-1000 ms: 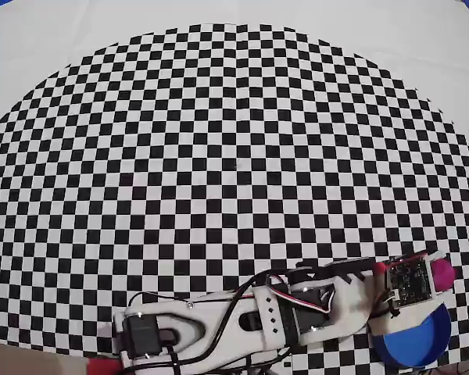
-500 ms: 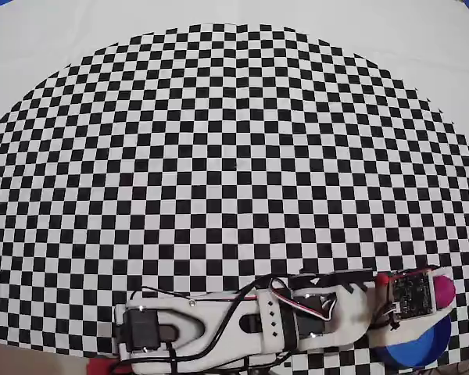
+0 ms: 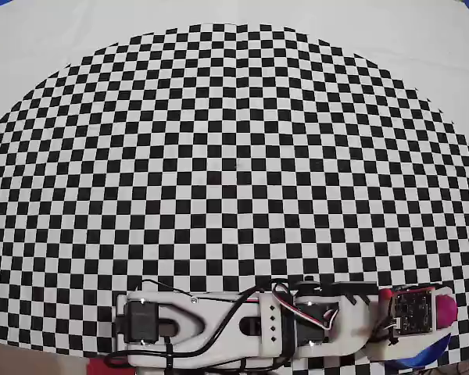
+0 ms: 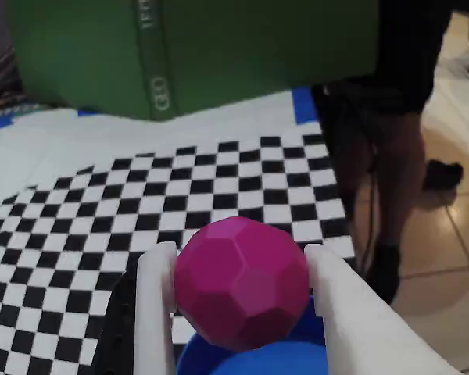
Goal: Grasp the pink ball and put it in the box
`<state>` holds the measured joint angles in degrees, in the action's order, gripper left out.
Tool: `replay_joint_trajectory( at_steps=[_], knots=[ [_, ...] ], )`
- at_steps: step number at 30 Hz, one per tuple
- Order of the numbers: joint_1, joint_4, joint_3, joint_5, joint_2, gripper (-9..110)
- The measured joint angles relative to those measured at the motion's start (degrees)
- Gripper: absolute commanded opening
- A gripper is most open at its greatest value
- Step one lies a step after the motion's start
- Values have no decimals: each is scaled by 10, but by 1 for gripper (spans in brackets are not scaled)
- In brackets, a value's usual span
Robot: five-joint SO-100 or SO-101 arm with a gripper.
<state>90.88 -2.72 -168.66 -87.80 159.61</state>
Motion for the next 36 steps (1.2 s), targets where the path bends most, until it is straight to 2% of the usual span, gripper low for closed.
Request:
replay_joint_trajectory(
  at_steps=[36],
  knots=[
    [18, 28, -2, 0, -114, 0]
  ],
)
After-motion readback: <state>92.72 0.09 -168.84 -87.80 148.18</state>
